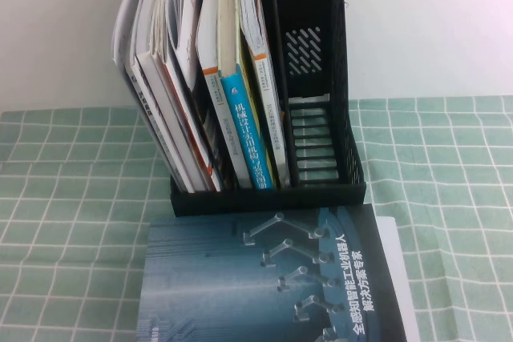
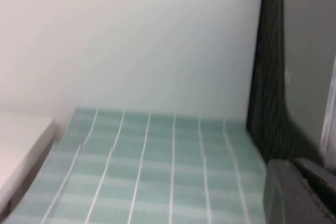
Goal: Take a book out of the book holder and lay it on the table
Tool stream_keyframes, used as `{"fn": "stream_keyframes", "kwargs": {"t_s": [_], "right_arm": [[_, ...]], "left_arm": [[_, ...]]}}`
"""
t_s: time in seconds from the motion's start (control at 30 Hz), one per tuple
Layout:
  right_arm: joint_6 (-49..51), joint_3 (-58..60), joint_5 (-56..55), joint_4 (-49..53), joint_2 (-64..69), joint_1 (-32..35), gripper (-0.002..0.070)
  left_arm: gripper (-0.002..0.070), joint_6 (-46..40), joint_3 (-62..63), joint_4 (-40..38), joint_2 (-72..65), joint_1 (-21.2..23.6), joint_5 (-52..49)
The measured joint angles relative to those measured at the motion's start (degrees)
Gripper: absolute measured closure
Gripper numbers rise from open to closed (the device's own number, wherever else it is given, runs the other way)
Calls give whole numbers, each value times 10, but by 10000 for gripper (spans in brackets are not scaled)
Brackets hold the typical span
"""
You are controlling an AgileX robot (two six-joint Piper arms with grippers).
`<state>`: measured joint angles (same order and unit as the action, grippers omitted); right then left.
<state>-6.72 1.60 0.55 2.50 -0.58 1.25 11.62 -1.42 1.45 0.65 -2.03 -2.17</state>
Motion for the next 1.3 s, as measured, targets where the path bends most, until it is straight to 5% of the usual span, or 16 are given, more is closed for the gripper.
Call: {"fn": "stream_keyframes", "kwargs": {"t_s": [0.3,0.83,1.3], "right_arm": [[-3,0,-110,1,0,0,678],[-40,0,-292,-53,0,0,678],[-52,-170,107,20,0,0,678]], "left_arm": [[678,93,0,0,0,0,151],[678,120,0,-15,0,0,313],[678,105,179,92,-16,0,-99]]}}
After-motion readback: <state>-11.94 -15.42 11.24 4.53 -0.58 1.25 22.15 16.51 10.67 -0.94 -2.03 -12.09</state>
